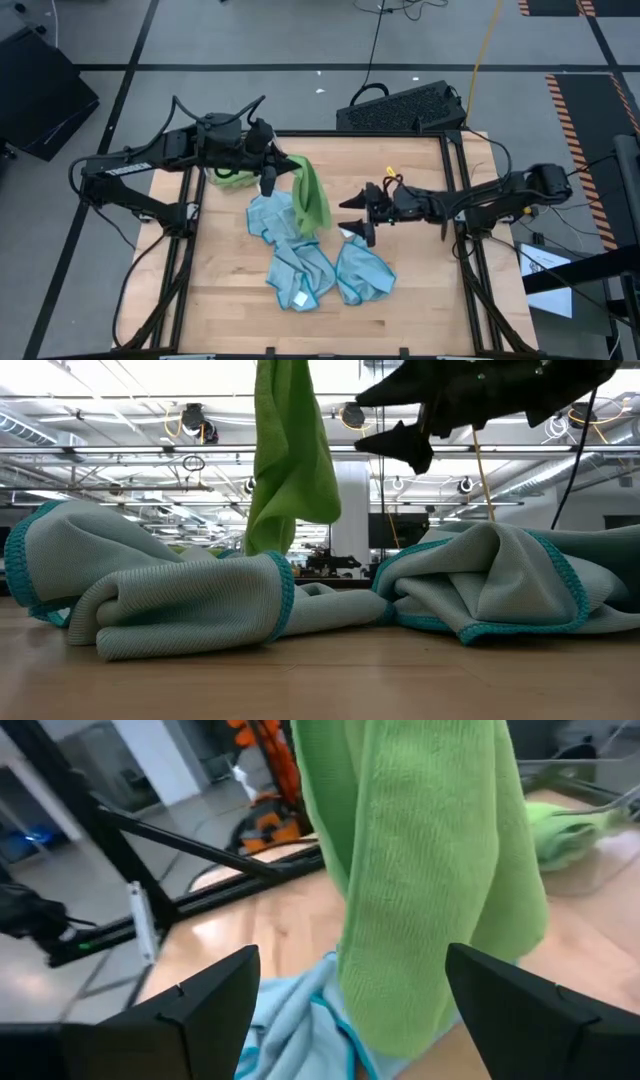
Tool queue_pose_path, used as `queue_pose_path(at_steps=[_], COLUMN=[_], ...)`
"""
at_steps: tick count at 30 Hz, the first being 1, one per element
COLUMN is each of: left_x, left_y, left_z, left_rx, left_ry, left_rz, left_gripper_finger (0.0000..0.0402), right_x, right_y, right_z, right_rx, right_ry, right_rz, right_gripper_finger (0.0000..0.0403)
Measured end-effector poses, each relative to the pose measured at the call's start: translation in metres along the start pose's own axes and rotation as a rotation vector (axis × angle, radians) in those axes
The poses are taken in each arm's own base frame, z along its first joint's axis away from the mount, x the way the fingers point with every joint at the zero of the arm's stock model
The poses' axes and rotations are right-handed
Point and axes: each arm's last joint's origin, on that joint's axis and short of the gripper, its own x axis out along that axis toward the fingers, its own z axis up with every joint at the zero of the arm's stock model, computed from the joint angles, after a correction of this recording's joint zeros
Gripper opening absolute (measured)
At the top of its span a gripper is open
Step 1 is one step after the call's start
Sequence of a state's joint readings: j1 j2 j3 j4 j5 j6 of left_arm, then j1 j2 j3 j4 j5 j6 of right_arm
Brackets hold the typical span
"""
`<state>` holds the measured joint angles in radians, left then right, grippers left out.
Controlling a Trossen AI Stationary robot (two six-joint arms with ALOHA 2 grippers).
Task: Fold microfiber towels
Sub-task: Fold the green microfiber cloth
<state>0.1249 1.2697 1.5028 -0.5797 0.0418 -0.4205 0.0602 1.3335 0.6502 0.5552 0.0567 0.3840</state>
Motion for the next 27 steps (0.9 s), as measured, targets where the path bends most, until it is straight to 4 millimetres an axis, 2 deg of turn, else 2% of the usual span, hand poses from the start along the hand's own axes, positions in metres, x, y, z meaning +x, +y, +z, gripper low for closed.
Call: queue_pose_path(at_steps=[4, 10, 13, 18, 22, 27], left_x=[0.0, 0.0, 0.0, 0.0, 0.0, 0.0], left_y=[0.0, 0.0, 0.0, 0.001, 0.001, 0.001], left_z=[0.0, 0.0, 0.001, 0.001, 0.001, 0.001], left_rx=[-0.001, -0.011, -0.014, -0.005, -0.003, -0.002], left_ry=[0.0, -0.01, -0.023, -0.028, -0.028, -0.028], left_rz=[0.0, 0.021, 0.036, 0.057, 0.06, 0.061], left_gripper_finger=[0.0004, 0.0014, 0.0006, 0.0012, 0.0011, 0.0008], right_x=[0.007, 0.021, 0.03, 0.045, 0.046, 0.046], right_y=[0.006, 0.028, 0.03, 0.03, 0.03, 0.017], right_z=[-0.005, -0.003, -0.004, -0.005, -0.002, -0.002], right_rx=[-0.062, -0.18, -0.213, -0.163, -0.1, 0.056], right_ry=[0.013, 0.042, 0.081, 0.075, 0.068, 0.054], right_rz=[-0.062, -0.21, -0.28, -0.345, -0.356, -0.433], right_gripper_finger=[0.0313, 0.0313, 0.0313, 0.0305, 0.0289, 0.027])
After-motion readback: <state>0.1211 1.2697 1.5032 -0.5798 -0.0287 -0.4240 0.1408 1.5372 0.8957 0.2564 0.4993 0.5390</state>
